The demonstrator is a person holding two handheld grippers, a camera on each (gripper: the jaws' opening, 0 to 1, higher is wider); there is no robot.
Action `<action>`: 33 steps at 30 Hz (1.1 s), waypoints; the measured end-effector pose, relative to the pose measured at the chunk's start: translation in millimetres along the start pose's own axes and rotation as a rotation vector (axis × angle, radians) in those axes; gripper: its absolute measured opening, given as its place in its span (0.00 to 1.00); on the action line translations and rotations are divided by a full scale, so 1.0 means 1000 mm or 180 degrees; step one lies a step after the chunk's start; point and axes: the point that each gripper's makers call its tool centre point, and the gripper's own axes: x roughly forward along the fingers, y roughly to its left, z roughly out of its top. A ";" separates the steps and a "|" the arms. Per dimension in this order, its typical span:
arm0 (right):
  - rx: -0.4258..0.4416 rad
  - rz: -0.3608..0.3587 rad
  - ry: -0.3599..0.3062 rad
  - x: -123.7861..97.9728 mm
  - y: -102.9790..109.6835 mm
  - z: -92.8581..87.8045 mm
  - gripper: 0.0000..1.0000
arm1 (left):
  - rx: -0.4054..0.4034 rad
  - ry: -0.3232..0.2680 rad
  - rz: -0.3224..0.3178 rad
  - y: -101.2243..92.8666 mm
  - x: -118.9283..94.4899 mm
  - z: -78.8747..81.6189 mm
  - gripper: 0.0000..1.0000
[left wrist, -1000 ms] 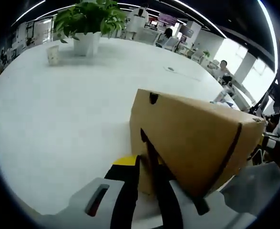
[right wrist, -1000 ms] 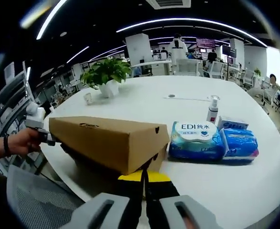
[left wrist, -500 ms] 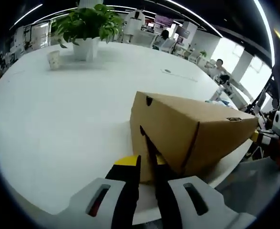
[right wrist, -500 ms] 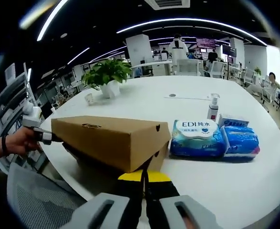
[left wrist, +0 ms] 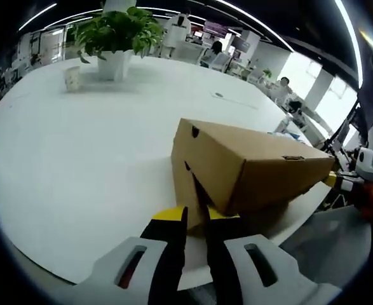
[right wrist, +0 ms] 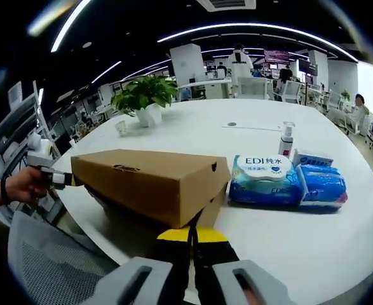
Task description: Operate the shoe box by opening the lid, removing the specified soft item, and placing it in the target area until the item is outside and the box remains undamaged.
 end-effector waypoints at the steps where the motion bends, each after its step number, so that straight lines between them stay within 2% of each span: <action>1: -0.0005 -0.0004 0.0002 0.000 0.000 0.000 0.00 | 0.0018 0.0003 -0.0003 0.000 0.000 0.000 0.10; 16: -0.0014 -0.0038 0.0070 -0.001 -0.005 -0.008 0.00 | 0.0175 0.0055 -0.0003 0.000 -0.001 -0.003 0.10; 33: -0.0072 0.0063 0.0140 0.002 0.003 -0.012 0.00 | 0.0272 0.0086 0.0007 -0.003 -0.008 -0.010 0.10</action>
